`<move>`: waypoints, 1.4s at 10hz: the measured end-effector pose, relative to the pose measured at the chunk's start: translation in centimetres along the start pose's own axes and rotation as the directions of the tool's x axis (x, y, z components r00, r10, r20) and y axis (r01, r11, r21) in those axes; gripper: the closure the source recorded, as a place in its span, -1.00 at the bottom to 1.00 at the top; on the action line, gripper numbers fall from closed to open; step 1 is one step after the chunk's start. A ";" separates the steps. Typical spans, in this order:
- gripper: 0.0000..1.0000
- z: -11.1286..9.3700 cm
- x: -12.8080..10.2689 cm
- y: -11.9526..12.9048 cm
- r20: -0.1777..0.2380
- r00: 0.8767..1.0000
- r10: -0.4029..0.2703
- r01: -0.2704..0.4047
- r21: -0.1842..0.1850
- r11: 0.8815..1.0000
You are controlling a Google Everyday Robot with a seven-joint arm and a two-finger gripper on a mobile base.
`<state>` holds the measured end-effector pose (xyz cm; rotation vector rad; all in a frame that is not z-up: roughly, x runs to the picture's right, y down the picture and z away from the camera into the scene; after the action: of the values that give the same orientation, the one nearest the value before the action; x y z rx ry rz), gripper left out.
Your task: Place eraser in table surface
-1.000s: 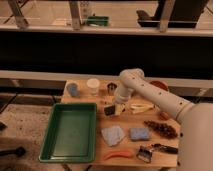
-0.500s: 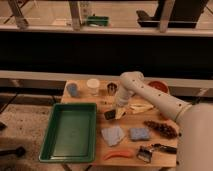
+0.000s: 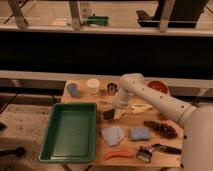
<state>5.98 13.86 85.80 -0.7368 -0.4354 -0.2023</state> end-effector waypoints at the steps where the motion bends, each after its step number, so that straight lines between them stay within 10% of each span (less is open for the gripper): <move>1: -0.60 -0.1 0.0 0.0 -0.003 1.000 0.000 0.000 0.003 1.000; 7: -0.60 -0.2 -0.5 -0.1 -0.009 1.000 -0.008 0.008 0.018 1.000; 14: -0.60 -9.1 -4.0 2.7 -0.005 0.998 -0.069 0.069 0.125 0.990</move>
<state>6.11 9.70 76.36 -0.5994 -0.4695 -0.2381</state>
